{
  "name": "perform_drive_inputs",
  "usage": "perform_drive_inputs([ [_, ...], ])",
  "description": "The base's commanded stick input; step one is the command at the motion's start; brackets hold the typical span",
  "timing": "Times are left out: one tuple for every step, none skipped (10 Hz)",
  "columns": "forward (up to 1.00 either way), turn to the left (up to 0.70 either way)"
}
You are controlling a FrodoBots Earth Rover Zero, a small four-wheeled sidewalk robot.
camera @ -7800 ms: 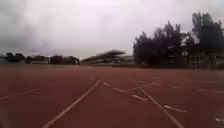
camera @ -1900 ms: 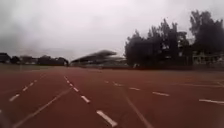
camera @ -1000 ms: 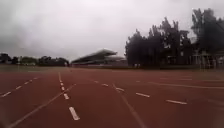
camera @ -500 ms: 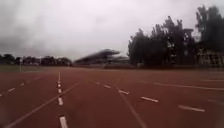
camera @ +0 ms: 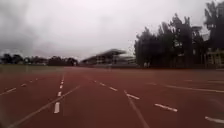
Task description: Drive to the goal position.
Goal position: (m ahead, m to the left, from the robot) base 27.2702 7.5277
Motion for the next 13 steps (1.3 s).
perform_drive_inputs([
  [0.0, 0.0],
  [0.0, 0.0],
  [0.0, 0.0],
  [0.27, 0.0],
  [0.68, 0.0],
  [0.7, 0.0],
  [0.7, 0.0],
  [0.7, 0.0],
  [0.7, 0.0],
  [0.7, 0.0],
  [0.7, 0.0],
  [0.7, 0.0],
  [0.7, 0.0],
])
